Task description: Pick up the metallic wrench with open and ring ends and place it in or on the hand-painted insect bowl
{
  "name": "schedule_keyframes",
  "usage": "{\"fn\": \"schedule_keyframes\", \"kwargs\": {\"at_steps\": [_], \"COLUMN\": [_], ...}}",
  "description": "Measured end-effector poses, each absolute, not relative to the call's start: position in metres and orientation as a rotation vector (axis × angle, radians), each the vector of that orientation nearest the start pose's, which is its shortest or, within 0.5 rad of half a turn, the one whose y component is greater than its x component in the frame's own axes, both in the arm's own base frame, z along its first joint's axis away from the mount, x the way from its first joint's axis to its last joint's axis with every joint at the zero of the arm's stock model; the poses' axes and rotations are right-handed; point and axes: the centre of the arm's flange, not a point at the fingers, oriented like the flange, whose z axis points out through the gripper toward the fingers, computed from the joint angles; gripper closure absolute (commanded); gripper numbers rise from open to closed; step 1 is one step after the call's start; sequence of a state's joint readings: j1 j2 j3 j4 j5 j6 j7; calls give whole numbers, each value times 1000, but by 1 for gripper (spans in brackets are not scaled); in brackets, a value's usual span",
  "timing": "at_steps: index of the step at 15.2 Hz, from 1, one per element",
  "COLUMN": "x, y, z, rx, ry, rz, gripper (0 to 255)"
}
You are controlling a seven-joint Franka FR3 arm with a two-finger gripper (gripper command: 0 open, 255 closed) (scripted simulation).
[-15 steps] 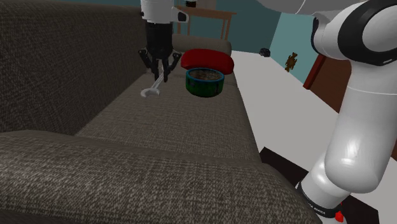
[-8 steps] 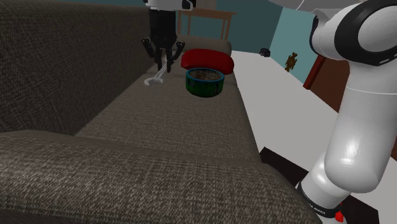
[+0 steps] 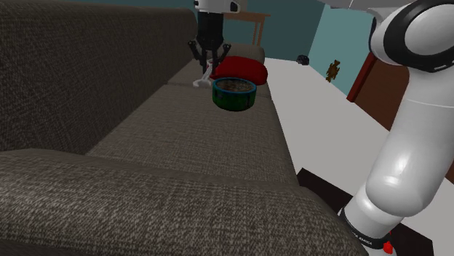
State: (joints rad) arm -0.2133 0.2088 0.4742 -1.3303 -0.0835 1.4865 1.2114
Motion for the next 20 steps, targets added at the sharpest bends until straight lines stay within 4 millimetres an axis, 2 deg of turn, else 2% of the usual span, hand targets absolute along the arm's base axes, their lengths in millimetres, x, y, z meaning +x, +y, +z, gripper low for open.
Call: {"fn": "schedule_keyframes", "kwargs": {"at_steps": [4,9,12,14,17,20], "x": [602,615,618,623,623,624], "y": [59,0,-46,-67,-76,-77], "z": [621,623,622,621,613,598], "rx": [-2794,-2795,-2794,-2794,-2795,-2795], "ry": [1461,1460,1461,1461,1460,1459], "rz": [48,48,49,48,49,49], "gripper": [255,255,255,255,255,255]}}
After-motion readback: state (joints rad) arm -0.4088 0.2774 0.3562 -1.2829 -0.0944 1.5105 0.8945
